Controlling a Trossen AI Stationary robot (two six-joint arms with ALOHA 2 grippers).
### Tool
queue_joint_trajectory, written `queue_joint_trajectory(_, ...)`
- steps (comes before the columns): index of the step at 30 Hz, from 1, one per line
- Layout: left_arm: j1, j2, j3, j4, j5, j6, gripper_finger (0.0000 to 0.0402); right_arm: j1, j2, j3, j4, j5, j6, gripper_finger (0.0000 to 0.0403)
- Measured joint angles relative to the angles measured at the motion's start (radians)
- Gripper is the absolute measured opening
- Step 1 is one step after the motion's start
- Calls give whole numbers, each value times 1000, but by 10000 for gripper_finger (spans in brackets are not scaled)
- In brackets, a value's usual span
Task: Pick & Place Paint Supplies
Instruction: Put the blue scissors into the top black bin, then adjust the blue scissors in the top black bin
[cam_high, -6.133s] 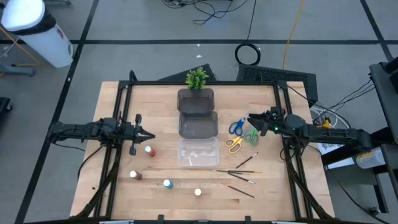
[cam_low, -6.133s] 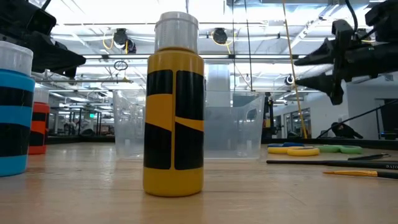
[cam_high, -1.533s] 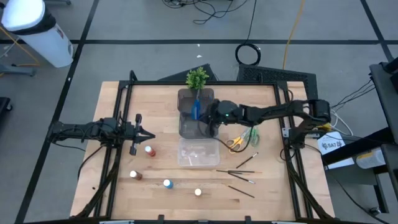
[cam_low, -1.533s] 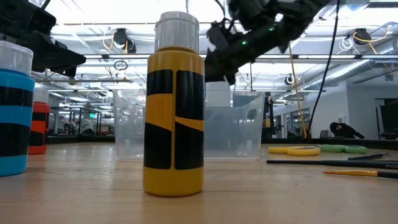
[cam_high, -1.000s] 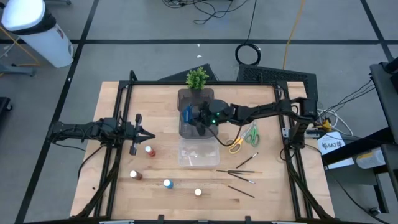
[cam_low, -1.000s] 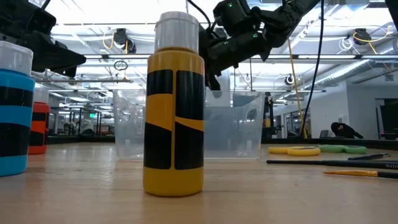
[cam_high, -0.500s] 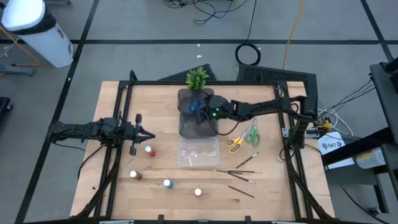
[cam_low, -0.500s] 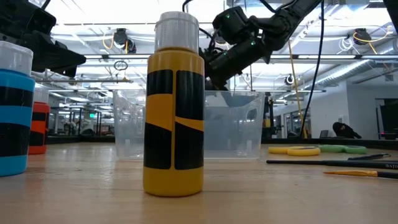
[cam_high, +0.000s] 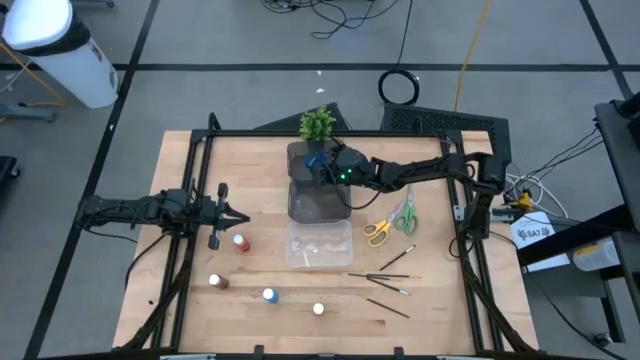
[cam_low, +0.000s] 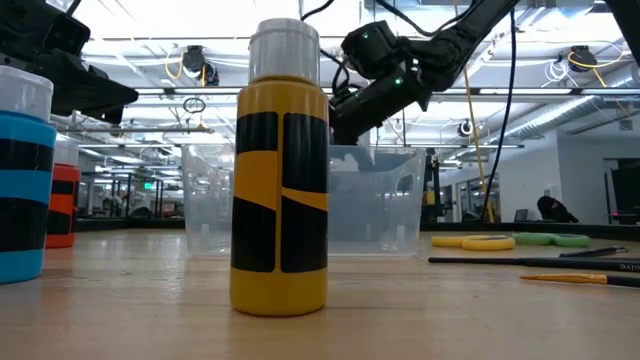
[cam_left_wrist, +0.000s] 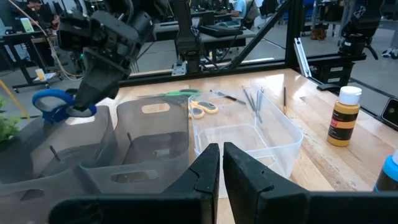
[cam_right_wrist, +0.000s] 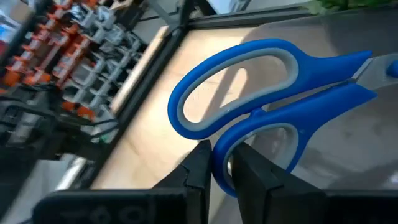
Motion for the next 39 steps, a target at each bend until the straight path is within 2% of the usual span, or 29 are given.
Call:
queue_joint_trajectory(10, 0, 0, 0, 0, 0, 0, 35, 6, 0, -37, 163, 3, -35, 90)
queue_joint_trajectory(21, 0, 0, 0, 0, 0, 0, 35, 20, -1, -36, 230, 2, -125, 149)
queue_joint_trajectory(24, 0, 0, 0, 0, 0, 0, 35, 29, -1, -36, 253, -15, -219, 156)
queue_joint_trajectory(28, 0, 0, 0, 0, 0, 0, 35, 48, -3, -36, 266, -209, -532, 162)
queue_joint_trajectory(30, 0, 0, 0, 0, 0, 0, 35, 82, -4, -36, 254, -239, -650, 165)
queue_joint_trajectory(32, 0, 0, 0, 0, 0, 0, 35, 119, -5, -33, 199, -189, -745, 167)
queue_joint_trajectory(36, 0, 0, 0, 0, 0, 0, 35, 167, -5, -15, 13, 33, -904, 173)
queue_joint_trajectory(39, 0, 0, 0, 0, 0, 0, 35, 181, -5, -14, -32, 135, -972, 173)
